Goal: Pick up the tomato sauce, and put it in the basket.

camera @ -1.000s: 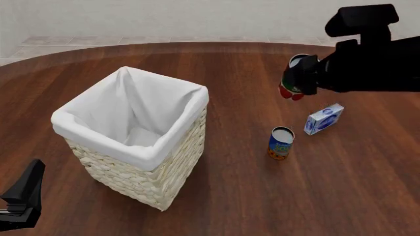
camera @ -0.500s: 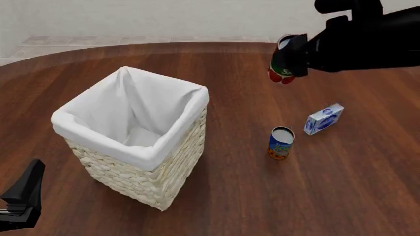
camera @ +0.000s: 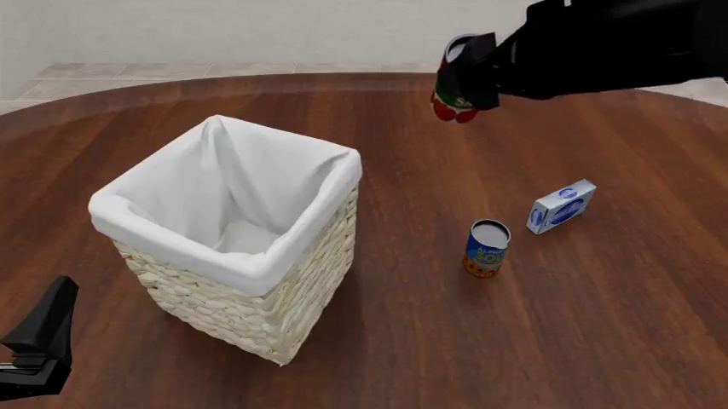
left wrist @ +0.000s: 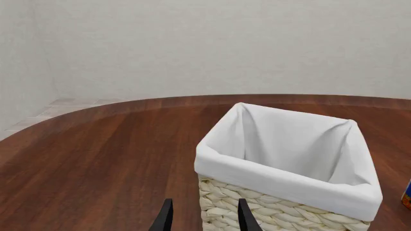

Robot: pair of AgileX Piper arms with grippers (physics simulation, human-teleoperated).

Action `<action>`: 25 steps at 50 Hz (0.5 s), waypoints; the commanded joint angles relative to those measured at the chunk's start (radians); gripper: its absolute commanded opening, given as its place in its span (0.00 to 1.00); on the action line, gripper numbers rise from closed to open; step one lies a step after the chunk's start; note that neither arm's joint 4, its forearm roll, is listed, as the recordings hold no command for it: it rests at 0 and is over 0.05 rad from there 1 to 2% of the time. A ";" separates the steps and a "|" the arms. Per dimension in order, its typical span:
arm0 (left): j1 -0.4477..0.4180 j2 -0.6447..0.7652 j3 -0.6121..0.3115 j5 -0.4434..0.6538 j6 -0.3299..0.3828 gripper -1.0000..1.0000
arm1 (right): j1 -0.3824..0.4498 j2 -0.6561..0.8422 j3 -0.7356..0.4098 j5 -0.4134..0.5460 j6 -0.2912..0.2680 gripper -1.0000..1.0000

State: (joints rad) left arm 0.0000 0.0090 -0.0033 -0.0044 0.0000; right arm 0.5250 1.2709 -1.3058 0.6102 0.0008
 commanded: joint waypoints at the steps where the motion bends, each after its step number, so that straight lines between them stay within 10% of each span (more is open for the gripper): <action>1: 0.000 0.000 0.000 0.000 0.000 1.00 | 0.044 0.037 -0.044 -0.006 0.009 0.00; 25: 0.000 0.000 0.000 0.000 0.000 1.00 | 0.096 0.139 -0.207 0.021 -0.046 0.00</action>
State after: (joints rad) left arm 0.0000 0.0090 -0.0033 -0.0044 0.0001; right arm 0.5973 1.3723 -1.4566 0.6327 -0.0461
